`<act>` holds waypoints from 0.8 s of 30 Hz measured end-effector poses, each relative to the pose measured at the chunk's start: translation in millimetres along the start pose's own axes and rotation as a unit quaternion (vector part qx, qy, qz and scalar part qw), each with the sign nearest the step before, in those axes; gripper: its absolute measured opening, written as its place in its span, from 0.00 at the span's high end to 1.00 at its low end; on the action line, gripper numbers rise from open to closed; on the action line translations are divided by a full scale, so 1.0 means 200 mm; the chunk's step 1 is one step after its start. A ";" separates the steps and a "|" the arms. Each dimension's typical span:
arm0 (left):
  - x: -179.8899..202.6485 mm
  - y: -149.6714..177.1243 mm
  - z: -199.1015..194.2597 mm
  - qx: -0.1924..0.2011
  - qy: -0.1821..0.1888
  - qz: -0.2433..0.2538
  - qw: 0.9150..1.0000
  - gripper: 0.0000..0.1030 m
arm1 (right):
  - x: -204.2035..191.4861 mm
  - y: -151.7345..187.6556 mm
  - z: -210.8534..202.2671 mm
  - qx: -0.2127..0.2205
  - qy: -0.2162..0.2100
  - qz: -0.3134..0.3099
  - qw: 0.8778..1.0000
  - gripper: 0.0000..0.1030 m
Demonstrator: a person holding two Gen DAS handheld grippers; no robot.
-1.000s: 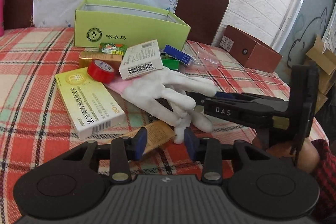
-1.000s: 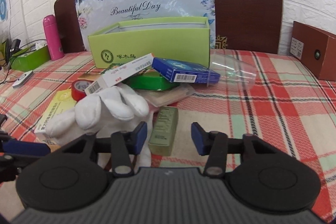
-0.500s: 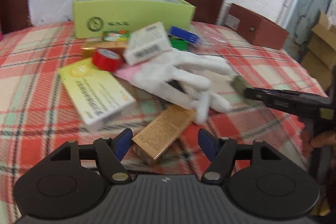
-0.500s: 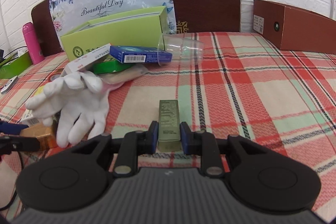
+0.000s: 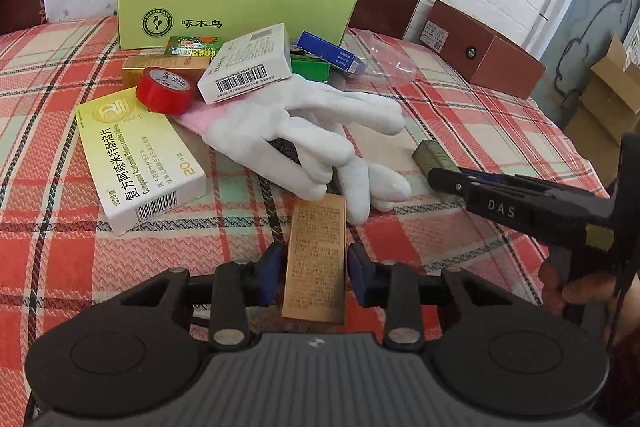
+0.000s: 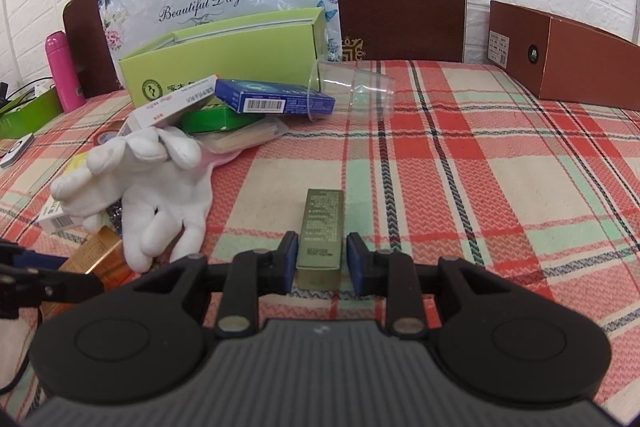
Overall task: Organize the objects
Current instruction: 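Grasp the small olive-green box with the right tool while the left tool grasps the tan box, then carry the tan box into the lime-green box while the right tool places the olive-green box there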
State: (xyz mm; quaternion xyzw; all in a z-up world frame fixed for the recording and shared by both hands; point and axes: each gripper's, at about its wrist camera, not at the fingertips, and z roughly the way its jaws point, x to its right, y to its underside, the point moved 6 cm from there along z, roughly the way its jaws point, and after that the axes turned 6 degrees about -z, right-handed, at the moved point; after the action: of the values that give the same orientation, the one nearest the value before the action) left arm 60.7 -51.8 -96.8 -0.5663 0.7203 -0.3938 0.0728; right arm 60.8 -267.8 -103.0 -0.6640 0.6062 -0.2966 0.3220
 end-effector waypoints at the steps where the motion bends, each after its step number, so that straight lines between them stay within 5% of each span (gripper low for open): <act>1: 0.00 0.00 0.00 0.000 -0.001 -0.001 1.000 0.64 | 0.00 0.00 0.01 -0.003 0.001 -0.001 1.000 0.75; 13: 0.00 -0.02 0.02 0.001 -0.004 -0.016 1.000 0.65 | -0.02 -0.01 0.05 -0.004 0.007 -0.006 1.000 0.77; 24: -0.05 -0.11 -0.15 0.024 0.019 -0.019 0.999 0.68 | -0.07 -0.09 -0.04 0.031 -0.033 -0.002 0.999 0.78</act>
State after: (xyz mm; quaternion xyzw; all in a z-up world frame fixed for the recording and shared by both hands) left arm 64.7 -28.7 -64.7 -0.5704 0.7011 -0.4228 0.0656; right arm 64.7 -254.2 -84.7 -0.6644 0.5844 -0.2934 0.3619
